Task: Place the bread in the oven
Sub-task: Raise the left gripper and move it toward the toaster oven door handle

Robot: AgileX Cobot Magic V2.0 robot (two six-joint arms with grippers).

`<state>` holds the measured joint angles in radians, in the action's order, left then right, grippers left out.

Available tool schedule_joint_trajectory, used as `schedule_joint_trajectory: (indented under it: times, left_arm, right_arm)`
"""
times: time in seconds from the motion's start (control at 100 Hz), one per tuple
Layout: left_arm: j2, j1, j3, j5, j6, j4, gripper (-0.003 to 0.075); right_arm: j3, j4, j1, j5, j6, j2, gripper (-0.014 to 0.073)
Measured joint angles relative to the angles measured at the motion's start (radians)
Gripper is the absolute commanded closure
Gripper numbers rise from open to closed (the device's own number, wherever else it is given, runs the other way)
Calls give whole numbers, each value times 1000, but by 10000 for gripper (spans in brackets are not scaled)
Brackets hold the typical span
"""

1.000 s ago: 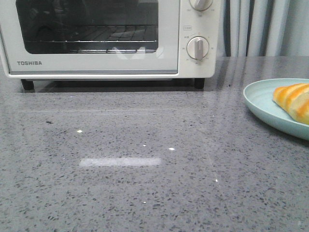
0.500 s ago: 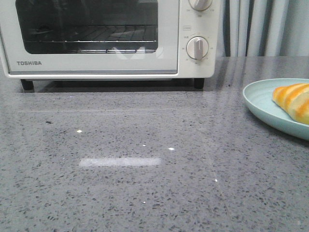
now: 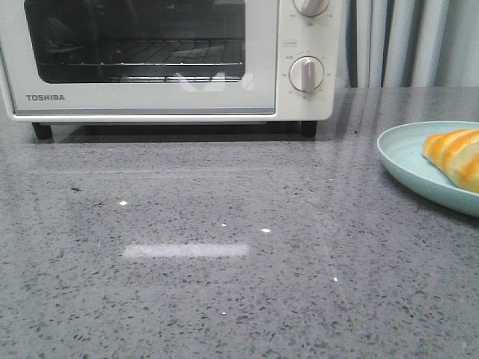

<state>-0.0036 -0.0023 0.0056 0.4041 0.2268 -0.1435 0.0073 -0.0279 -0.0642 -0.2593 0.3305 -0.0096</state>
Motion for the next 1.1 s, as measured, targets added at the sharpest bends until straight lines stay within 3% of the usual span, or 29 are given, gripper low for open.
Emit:
schedule_joint_trajectory:
  times: [0.16, 0.37, 0.68, 1.1]
  left_arm:
    - [0, 0, -41, -75, 111, 195, 740]
    - [0, 0, -209, -174, 183, 372, 740]
    - [119, 0, -408, -262, 214, 393, 740]
    - [253, 0, -539, -305, 224, 403, 739]
  right_arm:
    - [-28, 0, 0, 11, 33, 0, 660]
    - [-81, -54, 0, -29, 90, 0, 660]
    - [-249, -240, 0, 2, 125, 0, 660]
    - [-375, -268, 0, 5, 146, 112, 660]
